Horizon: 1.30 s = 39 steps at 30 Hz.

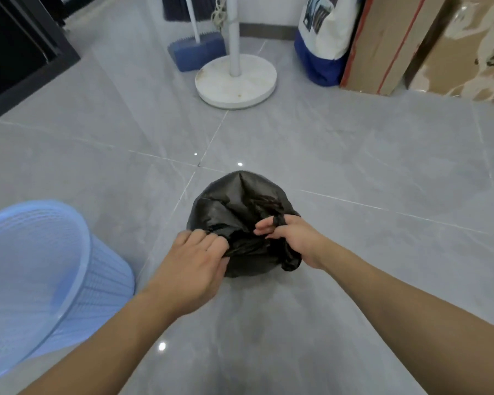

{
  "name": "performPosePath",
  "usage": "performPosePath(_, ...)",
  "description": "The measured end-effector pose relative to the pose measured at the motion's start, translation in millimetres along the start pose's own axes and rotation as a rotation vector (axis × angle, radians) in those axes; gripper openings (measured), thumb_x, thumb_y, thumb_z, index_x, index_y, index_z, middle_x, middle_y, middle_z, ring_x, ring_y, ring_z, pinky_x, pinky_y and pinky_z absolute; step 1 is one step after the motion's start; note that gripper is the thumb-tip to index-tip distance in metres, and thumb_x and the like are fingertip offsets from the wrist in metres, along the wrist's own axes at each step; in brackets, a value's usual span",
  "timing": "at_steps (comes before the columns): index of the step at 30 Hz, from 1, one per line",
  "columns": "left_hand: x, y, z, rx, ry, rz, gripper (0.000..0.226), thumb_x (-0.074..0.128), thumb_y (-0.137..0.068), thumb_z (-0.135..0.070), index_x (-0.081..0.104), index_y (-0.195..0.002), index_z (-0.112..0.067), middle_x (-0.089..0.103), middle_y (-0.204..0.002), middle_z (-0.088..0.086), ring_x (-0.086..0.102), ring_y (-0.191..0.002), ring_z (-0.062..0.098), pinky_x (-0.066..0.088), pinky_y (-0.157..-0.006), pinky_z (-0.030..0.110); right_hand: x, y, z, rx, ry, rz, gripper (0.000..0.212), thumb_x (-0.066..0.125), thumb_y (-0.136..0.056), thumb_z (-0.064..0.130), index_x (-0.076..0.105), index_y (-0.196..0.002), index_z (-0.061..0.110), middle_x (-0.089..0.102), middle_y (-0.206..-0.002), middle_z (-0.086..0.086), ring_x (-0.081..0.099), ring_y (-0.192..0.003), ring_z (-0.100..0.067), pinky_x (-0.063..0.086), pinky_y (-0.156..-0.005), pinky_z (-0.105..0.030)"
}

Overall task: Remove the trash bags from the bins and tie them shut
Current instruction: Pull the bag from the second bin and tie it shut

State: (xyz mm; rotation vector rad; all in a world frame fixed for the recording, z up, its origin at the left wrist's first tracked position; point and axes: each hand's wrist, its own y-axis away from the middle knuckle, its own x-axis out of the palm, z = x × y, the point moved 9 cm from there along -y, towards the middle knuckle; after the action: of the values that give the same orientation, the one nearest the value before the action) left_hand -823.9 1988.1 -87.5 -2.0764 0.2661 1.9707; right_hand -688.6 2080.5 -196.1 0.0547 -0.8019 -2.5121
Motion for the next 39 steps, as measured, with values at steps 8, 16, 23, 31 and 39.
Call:
performPosePath(8,0,-25,32,-0.087,0.054,0.141,0.033,0.019,-0.086,-0.041,0.047,-0.091,-0.026,0.043,-0.089,-0.011,0.037,-0.087,0.016,0.030,-0.084,0.034,13,9,-1,0.057,0.371,0.068,0.051,0.064,-0.072,0.054,0.067,-0.103,0.013,0.070,-0.109,-0.011,0.067,-0.104,-0.025,0.049,-0.100,-0.042)
performPosePath(16,-10,-53,42,-0.027,0.074,0.143,0.038,0.027,-0.094,-0.042,0.058,-0.108,-0.025,0.049,-0.122,-0.010,0.042,-0.115,0.018,0.025,-0.099,0.034,13,14,23,-0.096,0.417,0.104,0.010,0.054,-0.091,0.011,0.053,-0.092,0.021,0.049,-0.077,0.005,0.045,-0.060,-0.007,0.033,-0.040,-0.007)
performPosePath(23,-38,-69,38,0.038,0.205,0.003,0.026,0.041,-0.094,-0.034,0.062,-0.102,-0.022,0.041,-0.143,-0.005,0.036,-0.130,0.020,0.034,-0.105,0.036,18,13,39,-0.120,0.282,0.088,0.038,0.045,-0.089,-0.006,0.065,-0.105,0.022,0.068,-0.103,-0.001,0.064,-0.099,-0.015,0.053,-0.088,-0.026)
performPosePath(31,-39,-88,37,-0.034,0.358,0.051,0.018,0.050,-0.097,-0.027,0.066,-0.101,-0.019,0.045,-0.139,-0.008,0.042,-0.126,0.015,0.034,-0.105,0.031,23,20,46,-0.002,0.288,0.109,0.019,0.056,-0.072,0.024,0.055,-0.053,0.023,0.054,-0.063,-0.001,0.048,-0.062,-0.020,0.037,-0.060,-0.030)
performPosePath(39,-18,-93,39,-0.152,0.551,0.224,0.012,0.054,-0.097,-0.022,0.064,-0.092,-0.017,0.046,-0.143,-0.010,0.042,-0.128,0.009,0.032,-0.104,0.022,30,24,57,-0.111,0.840,0.147,0.013,0.067,-0.079,0.021,0.058,-0.070,0.018,0.061,-0.068,0.002,0.060,-0.068,-0.016,0.046,-0.063,-0.026)
